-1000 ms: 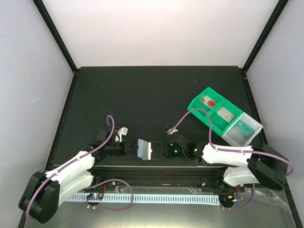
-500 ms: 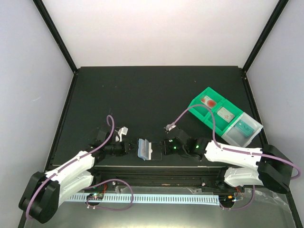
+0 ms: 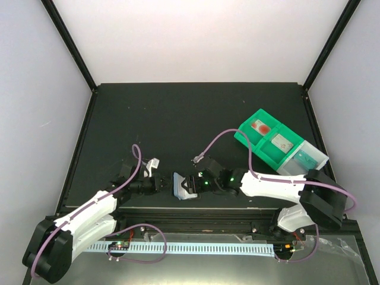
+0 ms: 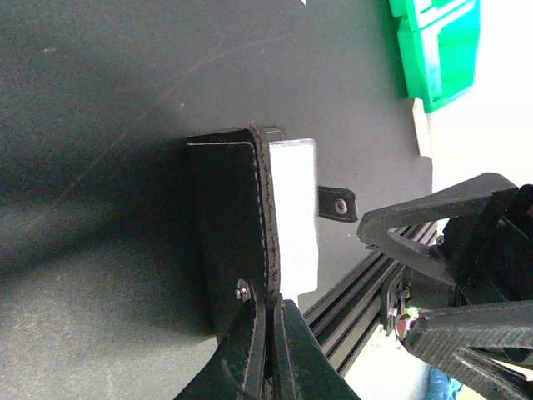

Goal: Take the credit cards out of the card holder

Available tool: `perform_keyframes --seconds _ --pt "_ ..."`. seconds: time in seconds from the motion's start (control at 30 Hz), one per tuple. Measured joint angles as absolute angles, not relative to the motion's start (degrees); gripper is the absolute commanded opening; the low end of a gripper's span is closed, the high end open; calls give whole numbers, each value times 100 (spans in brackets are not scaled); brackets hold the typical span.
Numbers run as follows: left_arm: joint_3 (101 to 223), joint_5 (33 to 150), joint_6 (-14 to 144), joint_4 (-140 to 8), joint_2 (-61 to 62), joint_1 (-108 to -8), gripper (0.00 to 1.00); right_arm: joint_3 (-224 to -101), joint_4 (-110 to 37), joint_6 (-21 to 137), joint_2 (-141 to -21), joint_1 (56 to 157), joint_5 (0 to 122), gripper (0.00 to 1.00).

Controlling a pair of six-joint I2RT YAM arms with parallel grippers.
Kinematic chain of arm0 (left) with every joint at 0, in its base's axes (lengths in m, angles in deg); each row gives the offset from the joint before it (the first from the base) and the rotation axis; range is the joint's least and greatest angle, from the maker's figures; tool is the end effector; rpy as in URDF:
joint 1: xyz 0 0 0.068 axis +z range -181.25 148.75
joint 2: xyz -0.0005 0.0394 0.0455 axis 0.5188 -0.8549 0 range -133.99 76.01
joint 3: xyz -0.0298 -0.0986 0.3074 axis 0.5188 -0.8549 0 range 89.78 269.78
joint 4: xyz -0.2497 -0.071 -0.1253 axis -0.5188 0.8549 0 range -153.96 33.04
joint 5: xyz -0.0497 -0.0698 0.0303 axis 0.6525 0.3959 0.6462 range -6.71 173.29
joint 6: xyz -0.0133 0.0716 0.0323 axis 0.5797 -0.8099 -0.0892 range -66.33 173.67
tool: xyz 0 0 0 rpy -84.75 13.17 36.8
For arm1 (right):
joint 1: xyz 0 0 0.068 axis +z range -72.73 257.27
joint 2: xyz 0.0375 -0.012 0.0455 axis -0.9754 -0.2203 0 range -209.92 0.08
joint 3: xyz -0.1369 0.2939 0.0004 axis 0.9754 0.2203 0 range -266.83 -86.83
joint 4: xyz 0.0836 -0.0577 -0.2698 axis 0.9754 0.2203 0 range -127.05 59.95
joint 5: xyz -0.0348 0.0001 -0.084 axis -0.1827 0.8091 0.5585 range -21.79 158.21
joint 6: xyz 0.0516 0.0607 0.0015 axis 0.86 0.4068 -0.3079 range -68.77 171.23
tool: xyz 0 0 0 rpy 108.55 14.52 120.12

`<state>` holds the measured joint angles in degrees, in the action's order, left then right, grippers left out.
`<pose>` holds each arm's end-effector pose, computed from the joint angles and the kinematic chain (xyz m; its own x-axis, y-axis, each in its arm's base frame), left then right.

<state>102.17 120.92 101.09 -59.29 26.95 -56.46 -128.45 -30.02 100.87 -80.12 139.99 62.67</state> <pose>0.1304 -0.1076 0.1529 -0.9581 -0.1936 -0.2112 0.0688 0.5600 -0.8257 0.1392 0.2845 0.2004 -0.9098 -0.1092 -0.4005 -0.3432 0.7406 0.5777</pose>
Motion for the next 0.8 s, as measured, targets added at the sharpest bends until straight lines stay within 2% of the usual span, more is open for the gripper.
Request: perform_keyframes --seconds 0.23,0.53,0.7,0.8 --pt "10138 12083 10104 -5929 2719 -5650 2 -12950 -2707 10059 -8222 14003 6466 57" --pt "10138 11965 10076 -5885 2570 -5653 2 -12946 -2613 10092 -7789 14003 6564 36" --pt "10138 11945 10080 -5894 2461 -5670 2 -12852 -3192 10275 -7818 14003 6240 30" --pt "10138 11945 10082 -5901 2413 -5707 8 -12852 -3407 10315 -8041 14003 6116 28"
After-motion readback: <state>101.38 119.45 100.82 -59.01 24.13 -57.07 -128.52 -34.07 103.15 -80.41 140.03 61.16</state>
